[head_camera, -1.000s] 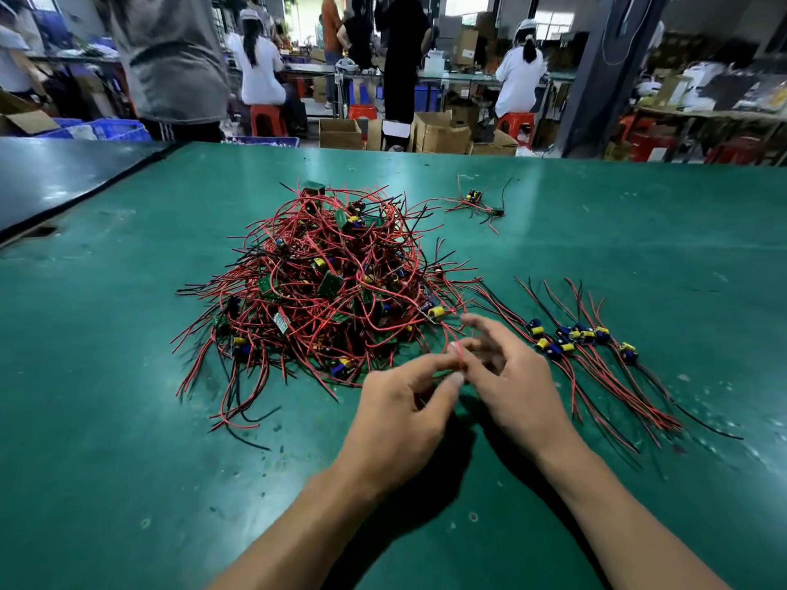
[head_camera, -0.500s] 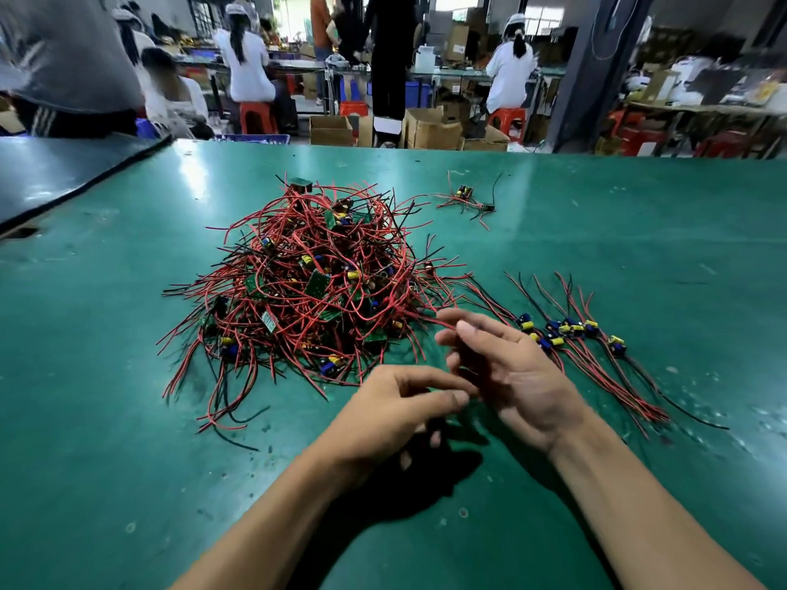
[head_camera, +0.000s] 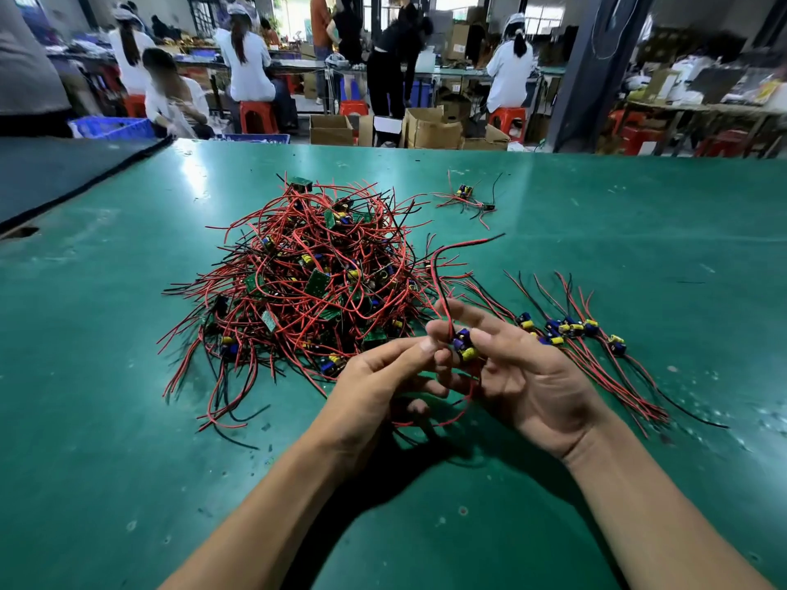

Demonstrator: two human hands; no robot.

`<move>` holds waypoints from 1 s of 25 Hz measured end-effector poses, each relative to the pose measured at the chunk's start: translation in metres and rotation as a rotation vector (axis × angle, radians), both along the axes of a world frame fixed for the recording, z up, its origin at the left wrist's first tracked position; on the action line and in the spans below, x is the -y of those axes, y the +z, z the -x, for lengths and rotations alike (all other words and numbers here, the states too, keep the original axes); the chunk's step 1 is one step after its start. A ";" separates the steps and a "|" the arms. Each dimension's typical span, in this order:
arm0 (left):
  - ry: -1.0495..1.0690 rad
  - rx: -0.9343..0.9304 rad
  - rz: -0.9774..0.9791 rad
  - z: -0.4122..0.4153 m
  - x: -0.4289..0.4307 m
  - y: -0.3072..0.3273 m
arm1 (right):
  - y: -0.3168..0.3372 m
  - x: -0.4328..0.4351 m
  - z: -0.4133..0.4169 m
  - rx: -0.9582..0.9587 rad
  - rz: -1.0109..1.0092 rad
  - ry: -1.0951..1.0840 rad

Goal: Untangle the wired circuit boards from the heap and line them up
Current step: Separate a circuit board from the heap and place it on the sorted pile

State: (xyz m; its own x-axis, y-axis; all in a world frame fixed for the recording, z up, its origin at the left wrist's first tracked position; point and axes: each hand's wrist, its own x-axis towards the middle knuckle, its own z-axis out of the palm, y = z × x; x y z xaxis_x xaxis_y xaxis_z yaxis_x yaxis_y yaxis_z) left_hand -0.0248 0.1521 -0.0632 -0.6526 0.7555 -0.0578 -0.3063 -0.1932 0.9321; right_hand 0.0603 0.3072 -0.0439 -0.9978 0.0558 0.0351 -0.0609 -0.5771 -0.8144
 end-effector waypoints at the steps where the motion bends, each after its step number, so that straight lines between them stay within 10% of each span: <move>1: -0.014 0.013 -0.010 0.000 0.000 0.000 | 0.001 0.001 0.000 -0.016 0.001 0.013; 25: -0.119 0.255 0.013 -0.003 0.000 0.001 | -0.011 0.014 0.008 0.188 -0.253 -0.190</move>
